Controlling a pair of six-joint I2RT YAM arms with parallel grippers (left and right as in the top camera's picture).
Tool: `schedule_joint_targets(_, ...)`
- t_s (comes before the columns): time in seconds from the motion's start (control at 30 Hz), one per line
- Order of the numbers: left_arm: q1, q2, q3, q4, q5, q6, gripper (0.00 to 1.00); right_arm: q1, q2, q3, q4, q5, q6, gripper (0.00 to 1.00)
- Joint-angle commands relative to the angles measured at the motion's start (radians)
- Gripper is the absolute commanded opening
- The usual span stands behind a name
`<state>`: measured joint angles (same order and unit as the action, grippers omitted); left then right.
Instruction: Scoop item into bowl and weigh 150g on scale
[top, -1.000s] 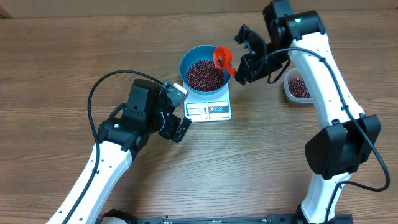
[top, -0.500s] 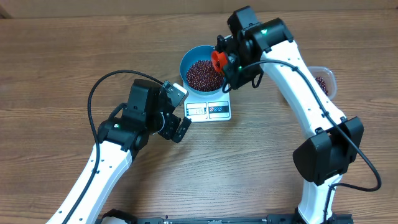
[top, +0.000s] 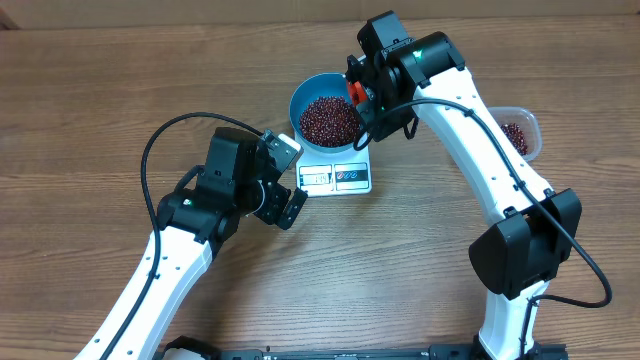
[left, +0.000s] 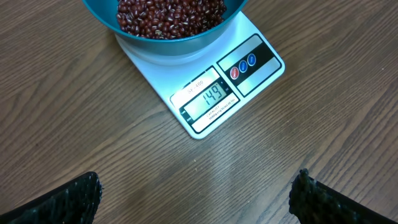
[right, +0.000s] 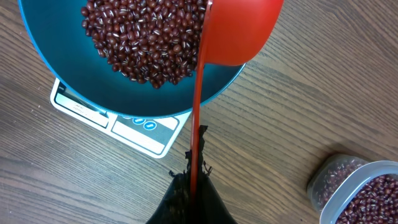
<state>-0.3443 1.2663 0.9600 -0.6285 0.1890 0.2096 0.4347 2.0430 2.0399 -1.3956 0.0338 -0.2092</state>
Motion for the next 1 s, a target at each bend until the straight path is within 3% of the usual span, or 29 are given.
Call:
schedule_joint_targets(0.0, 0.003, 0.006, -0.002, 0.001, -0.006, -0.011, 0.99, 0.004, -0.046, 0.031, 0.006, 0.01, 0.007, 0.04)
schedule_joint_targets(0.97, 0.003, 0.006, -0.002, 0.001, -0.006, -0.011, 1.0, 0.004, -0.046, 0.031, 0.0, -0.01, -0.001, 0.04)
